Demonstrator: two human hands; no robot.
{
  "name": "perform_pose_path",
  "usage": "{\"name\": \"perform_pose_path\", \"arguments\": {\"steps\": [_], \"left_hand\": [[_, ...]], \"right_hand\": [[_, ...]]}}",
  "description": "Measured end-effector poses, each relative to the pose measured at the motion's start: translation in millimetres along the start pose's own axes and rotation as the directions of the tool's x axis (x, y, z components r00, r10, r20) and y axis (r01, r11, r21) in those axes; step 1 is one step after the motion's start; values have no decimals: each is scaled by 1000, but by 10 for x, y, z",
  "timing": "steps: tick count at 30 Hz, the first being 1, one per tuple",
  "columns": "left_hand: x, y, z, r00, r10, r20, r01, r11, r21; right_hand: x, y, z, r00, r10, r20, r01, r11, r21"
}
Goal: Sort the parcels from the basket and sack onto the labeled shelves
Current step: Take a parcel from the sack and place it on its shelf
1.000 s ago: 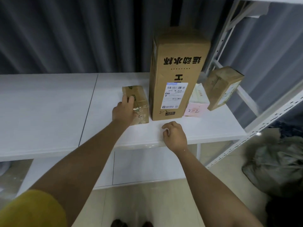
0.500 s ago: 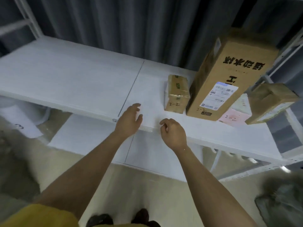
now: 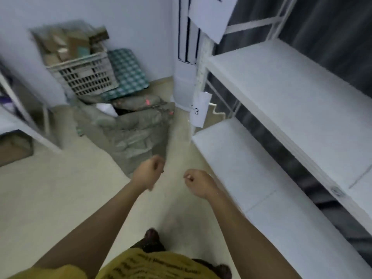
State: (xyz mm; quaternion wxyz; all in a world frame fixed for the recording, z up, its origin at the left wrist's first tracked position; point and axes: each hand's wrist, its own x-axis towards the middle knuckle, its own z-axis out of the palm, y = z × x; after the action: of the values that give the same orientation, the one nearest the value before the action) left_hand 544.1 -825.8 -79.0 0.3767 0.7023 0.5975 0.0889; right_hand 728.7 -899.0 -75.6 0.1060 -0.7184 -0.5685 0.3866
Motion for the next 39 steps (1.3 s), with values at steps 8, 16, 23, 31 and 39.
{"name": "perform_pose_path", "arguments": {"steps": [8, 16, 23, 31, 39], "left_hand": [[263, -1431, -1270, 961, -258, -96, 254, 966, -58], [1049, -2184, -2014, 914, -385, -127, 365, 918, -157], [1934, -2718, -2755, 887, -448, -107, 434, 891, -135], [3096, -3416, -3046, 966, -257, 34, 249, 956, 156], [4368, -4064, -2767, 952, 217, 217, -304, 578, 757]], "right_hand": [[1069, -1384, 806, 980, -69, 184, 65, 997, 31], [2563, -2286, 1019, 962, -113, 250, 126, 991, -38], [3824, -2927, 1254, 939, -73, 336, 84, 996, -18], [4961, -3284, 1752, 959, 34, 281, -9, 996, -90], [5797, -3049, 2656, 982, -126, 139, 176, 873, -456]]}}
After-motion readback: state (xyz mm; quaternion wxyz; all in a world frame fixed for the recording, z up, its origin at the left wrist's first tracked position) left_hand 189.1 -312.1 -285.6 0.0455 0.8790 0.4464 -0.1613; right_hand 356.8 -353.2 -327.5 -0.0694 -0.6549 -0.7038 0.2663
